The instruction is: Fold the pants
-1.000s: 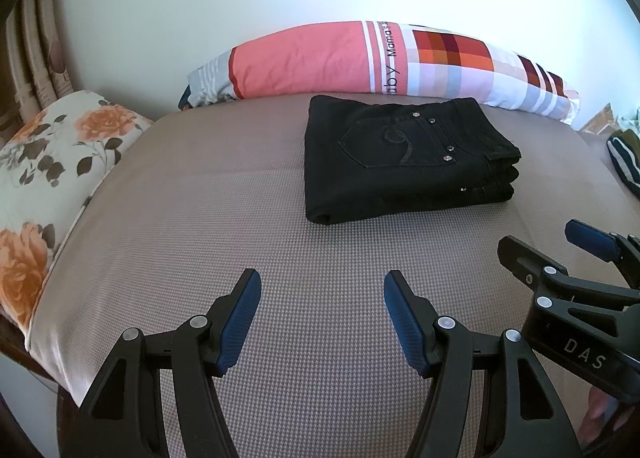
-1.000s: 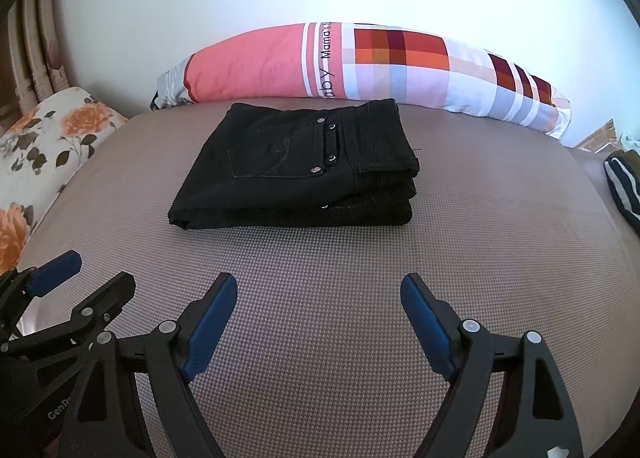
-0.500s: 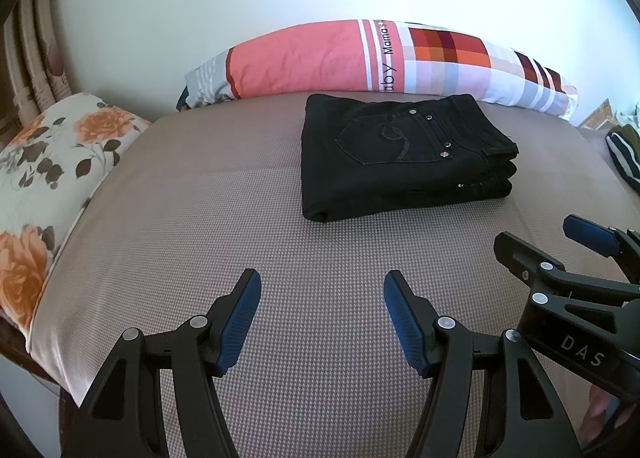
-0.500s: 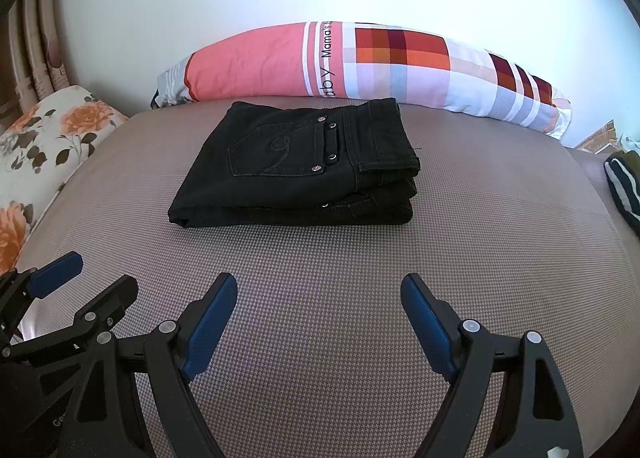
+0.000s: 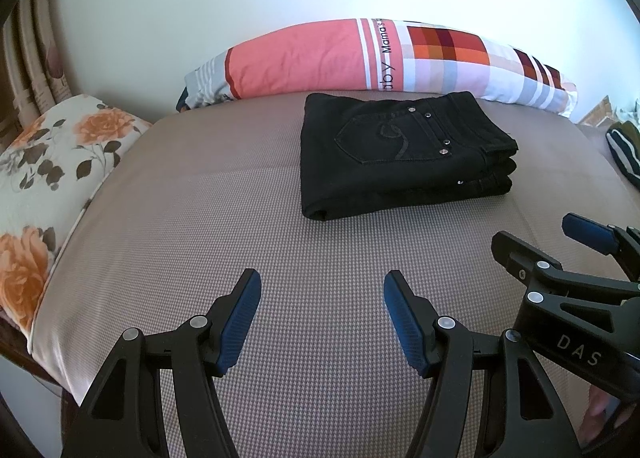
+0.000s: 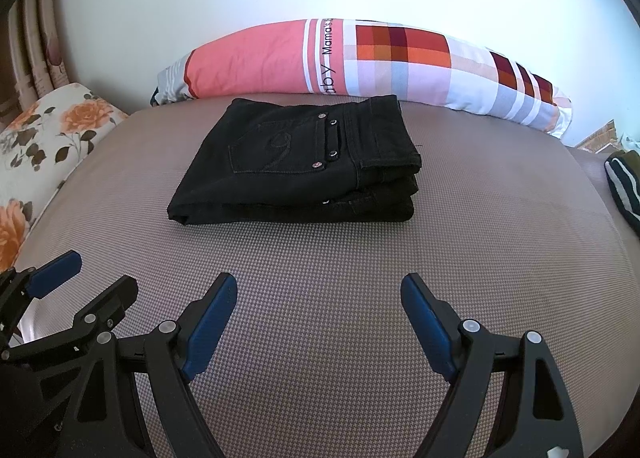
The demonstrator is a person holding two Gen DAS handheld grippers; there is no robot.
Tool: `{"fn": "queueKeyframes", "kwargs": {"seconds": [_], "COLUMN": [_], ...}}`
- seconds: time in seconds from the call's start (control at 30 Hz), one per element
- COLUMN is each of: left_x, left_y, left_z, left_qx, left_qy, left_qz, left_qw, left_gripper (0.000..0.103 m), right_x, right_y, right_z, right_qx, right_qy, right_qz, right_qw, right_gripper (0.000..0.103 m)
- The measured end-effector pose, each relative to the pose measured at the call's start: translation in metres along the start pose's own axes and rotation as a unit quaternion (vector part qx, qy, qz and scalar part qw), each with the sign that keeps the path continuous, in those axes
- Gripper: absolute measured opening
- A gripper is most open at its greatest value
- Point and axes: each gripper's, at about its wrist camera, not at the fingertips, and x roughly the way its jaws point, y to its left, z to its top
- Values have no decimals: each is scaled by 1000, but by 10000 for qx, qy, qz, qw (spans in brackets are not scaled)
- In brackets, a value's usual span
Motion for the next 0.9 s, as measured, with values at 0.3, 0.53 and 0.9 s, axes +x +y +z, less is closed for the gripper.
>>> {"fn": "queueKeyframes", "kwargs": {"seconds": [0.3, 0.53, 0.9], "left_x": [0, 3, 6], "left_y": [-1, 1, 6], "left_z": [1, -1, 2], "left_qx": [-18, -25, 1], "left_qy": [6, 12, 43], "left_qz": [-5, 20, 31], "left_qw": [10000, 10000, 10000], "left_gripper": [65, 65, 65], "right_x": [2, 2, 2], "right_y": [-2, -3, -4], "right_z": [-1, 0, 0], "right_qx": [4, 0, 0], "right_qy": [17, 17, 11], "right_qz": [-7, -8, -22], "right_qw": [10000, 10000, 10000], "right_gripper": [82, 82, 82]}}
